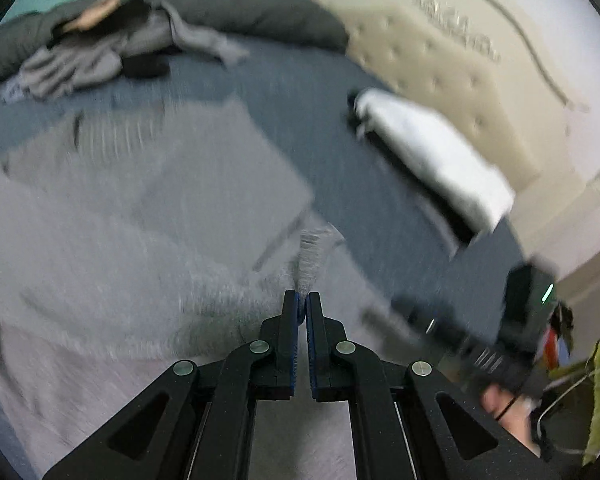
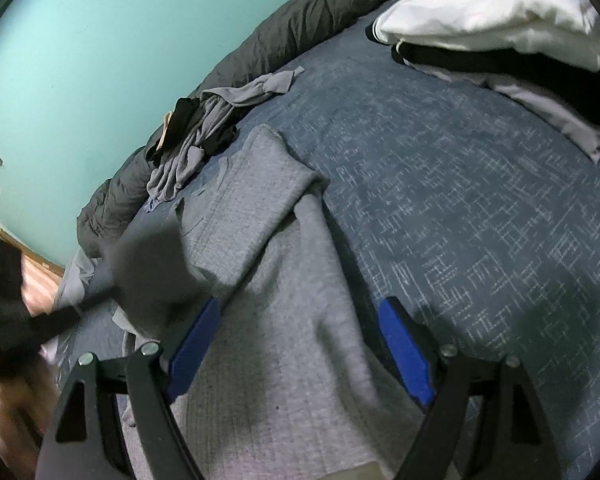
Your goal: Fold clothes
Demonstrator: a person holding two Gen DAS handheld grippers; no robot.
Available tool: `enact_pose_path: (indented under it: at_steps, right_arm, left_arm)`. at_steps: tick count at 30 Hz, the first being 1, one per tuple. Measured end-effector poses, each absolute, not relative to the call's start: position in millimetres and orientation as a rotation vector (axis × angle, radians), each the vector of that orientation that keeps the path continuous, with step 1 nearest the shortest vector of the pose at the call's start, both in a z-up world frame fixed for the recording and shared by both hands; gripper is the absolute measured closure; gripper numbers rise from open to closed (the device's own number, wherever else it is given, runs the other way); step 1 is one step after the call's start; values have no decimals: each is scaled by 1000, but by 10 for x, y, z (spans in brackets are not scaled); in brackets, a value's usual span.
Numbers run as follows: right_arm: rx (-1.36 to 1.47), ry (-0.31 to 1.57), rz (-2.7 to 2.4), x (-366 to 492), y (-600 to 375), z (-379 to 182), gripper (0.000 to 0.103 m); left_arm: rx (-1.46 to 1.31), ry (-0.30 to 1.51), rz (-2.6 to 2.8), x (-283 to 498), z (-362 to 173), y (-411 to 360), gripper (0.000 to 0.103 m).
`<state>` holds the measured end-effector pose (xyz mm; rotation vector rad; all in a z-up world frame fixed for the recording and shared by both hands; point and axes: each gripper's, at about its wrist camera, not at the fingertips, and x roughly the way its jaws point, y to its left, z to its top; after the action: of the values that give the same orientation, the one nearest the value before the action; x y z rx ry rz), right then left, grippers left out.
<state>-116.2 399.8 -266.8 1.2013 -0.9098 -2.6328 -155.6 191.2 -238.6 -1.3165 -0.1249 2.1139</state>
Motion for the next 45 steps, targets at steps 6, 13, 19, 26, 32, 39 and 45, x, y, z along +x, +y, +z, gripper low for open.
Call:
enact_pose_path:
  at_steps: [6,13,19,26,32,39,45]
  right_arm:
    - [1230,-870,-2596,-1236,3896,-2758,20]
    - [1296,-834,-2546,-1364,3736,-2873,20]
    - [1325,-662,-2582,-1337,3478,-2773,20]
    - [1085,-458,-2806,-1117,3315,-2398,20]
    - [1182,-553,-2633,-1271,3239,-2659,20]
    - [1364,-655,-2533,-1456,3221,-3079,20]
    - [1390,-565,-2531,-1474,3059,-3148,71]
  left_arm:
    - [-1347,-123,2121,-1434,-2598,1732,51]
    - [-1356,-175,2241,-1432,-2597,1082,51]
    - [-1469,-207,2346,-1475,-2873,589,51]
    - [-1508,-243,2358,-1457,-3063,384,51]
    - [-1517,-256,2362,-1457,-3123,291,51]
    - [-1532,-208,2371,-1442,-3166,223,51]
    - [-1557,-222,2364,-1449,-3259,122,51]
